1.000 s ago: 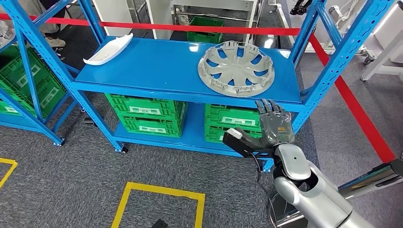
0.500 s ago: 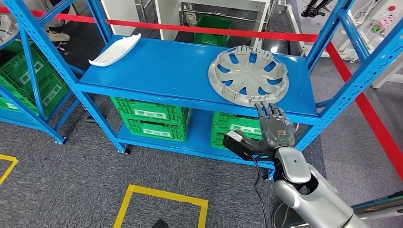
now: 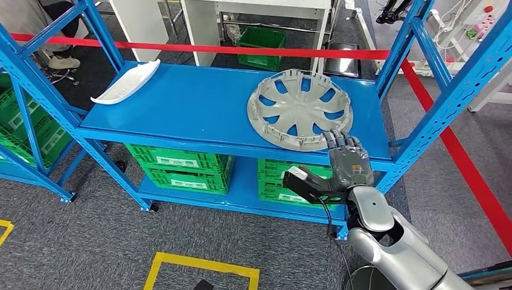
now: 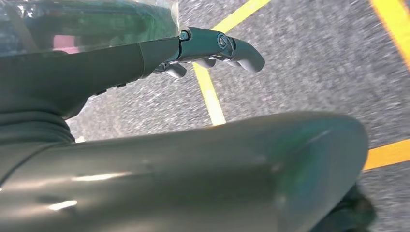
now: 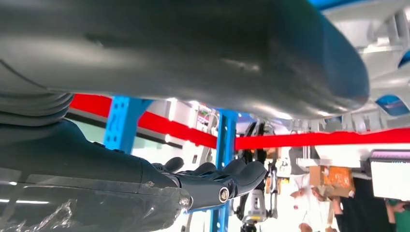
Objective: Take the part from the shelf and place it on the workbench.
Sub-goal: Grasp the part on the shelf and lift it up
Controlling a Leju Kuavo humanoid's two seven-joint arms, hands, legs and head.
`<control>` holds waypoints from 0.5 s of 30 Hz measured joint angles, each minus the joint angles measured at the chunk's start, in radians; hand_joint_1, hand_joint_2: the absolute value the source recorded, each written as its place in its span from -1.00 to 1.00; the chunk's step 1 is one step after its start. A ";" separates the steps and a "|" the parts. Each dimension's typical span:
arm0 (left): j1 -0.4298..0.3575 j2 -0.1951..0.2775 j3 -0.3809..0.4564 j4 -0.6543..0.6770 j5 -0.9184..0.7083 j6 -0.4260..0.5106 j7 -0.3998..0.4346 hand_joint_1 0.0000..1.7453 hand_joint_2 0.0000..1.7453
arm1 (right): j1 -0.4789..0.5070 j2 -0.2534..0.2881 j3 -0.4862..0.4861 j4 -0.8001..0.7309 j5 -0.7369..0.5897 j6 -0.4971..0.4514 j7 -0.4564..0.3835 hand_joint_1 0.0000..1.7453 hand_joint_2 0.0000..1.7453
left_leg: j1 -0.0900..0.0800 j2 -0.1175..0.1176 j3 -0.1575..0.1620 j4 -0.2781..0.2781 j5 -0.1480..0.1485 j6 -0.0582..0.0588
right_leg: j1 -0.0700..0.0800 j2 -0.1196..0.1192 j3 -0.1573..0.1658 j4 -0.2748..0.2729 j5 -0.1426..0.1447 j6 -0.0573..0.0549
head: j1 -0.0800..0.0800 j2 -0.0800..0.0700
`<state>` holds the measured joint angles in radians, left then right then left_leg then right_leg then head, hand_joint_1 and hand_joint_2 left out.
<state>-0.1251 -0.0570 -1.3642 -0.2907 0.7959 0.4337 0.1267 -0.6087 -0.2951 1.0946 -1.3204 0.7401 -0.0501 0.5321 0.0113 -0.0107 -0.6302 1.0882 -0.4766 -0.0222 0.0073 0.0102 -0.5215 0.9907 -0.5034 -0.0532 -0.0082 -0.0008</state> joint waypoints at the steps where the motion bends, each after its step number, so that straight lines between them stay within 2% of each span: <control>1: 0.000 0.000 0.000 0.000 0.000 0.000 0.000 -1.00 -1.00 | 0.000 0.000 0.000 -0.001 0.001 0.000 0.002 -1.00 -1.00 | -0.003 0.000 0.010 -0.046 0.026 0.005 | 0.000 0.000 0.008 0.000 -0.008 0.004 | 0.001 0.000; 2: 0.001 0.000 0.000 0.000 0.000 0.000 0.000 -1.00 -1.00 | 0.001 0.000 0.000 -0.002 0.002 0.001 0.004 -1.00 -1.00 | -0.007 0.001 0.016 -0.069 0.040 0.012 | 0.000 0.000 0.012 -0.001 -0.015 0.009 | 0.002 0.000; 4: 0.003 0.000 0.000 0.000 0.000 0.001 0.000 -1.00 -1.00 | 0.004 -0.001 0.000 -0.004 0.005 0.003 0.011 -1.00 -1.00 | -0.012 0.002 0.019 -0.083 0.035 0.025 | -0.001 0.000 0.015 -0.001 -0.022 0.021 | 0.002 0.000; 6: 0.005 0.001 0.000 0.000 0.000 0.004 0.000 -1.00 -1.00 | 0.006 -0.004 -0.004 -0.009 0.010 0.003 0.018 -1.00 -1.00 | -0.007 0.001 0.027 -0.087 0.036 0.035 | 0.000 -0.001 0.012 0.012 -0.026 0.030 | 0.001 0.000; 7: 0.004 0.000 0.000 0.000 0.000 0.005 -0.001 -1.00 -1.00 | 0.005 -0.006 -0.007 -0.012 0.012 0.003 0.020 -1.00 -1.00 | -0.004 0.001 0.032 -0.089 0.035 0.039 | 0.000 -0.002 -0.001 0.035 -0.029 0.035 | 0.003 0.000; 9: 0.003 -0.001 0.000 0.000 0.000 0.006 -0.002 -1.00 -1.00 | 0.004 -0.011 -0.011 -0.017 0.014 0.003 0.025 -1.00 -1.00 | 0.001 0.000 0.042 -0.092 0.027 0.046 | -0.004 -0.003 -0.068 0.144 -0.059 0.046 | 0.009 0.000; 11: 0.004 -0.001 0.001 0.000 -0.001 0.006 -0.002 -1.00 -1.00 | 0.010 -0.014 -0.012 -0.019 0.015 0.006 0.030 -1.00 -1.00 | 0.002 0.000 0.053 -0.092 0.014 0.048 | -0.011 -0.004 -0.161 0.270 -0.102 0.057 | 0.014 0.000; 12: 0.006 -0.001 0.000 0.000 -0.002 0.006 -0.001 -1.00 -1.00 | 0.014 -0.016 -0.012 -0.019 0.015 0.007 0.033 -1.00 -1.00 | 0.002 -0.001 0.059 -0.091 0.007 0.048 | -0.013 -0.004 -0.190 0.297 -0.106 0.059 | 0.015 0.000; 13: 0.007 -0.001 0.001 0.000 -0.003 0.006 -0.001 -1.00 -1.00 | 0.018 -0.018 -0.012 -0.019 0.016 0.008 0.035 -1.00 -1.00 | 0.002 -0.002 0.068 -0.091 -0.001 0.046 | -0.015 -0.004 -0.205 0.291 -0.088 0.060 | 0.016 0.000; 14: 0.007 -0.001 0.000 0.000 -0.004 0.006 -0.001 -1.00 -1.00 | 0.020 -0.020 -0.014 -0.019 0.016 0.009 0.036 -1.00 -1.00 | 0.002 -0.003 0.079 -0.091 -0.009 0.044 | -0.016 -0.005 -0.199 0.245 -0.046 0.059 | 0.016 0.000; 15: 0.007 -0.001 0.000 0.000 -0.006 0.006 -0.001 -1.00 -1.00 | 0.020 -0.021 -0.016 -0.020 0.016 0.010 0.036 -1.00 -1.00 | 0.002 -0.003 0.091 -0.092 -0.018 0.042 | -0.016 -0.005 -0.178 0.172 0.009 0.056 | 0.017 0.000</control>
<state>-0.1184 -0.0583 -1.3637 -0.2905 0.7898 0.4393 0.1262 -0.5884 -0.3163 1.0789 -1.3399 0.7566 -0.0396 0.5683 0.0136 -0.0141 -0.5394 0.9967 -0.4942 0.0194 -0.0083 0.0055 -0.6997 1.1630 -0.4948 0.0032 0.0089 -0.0008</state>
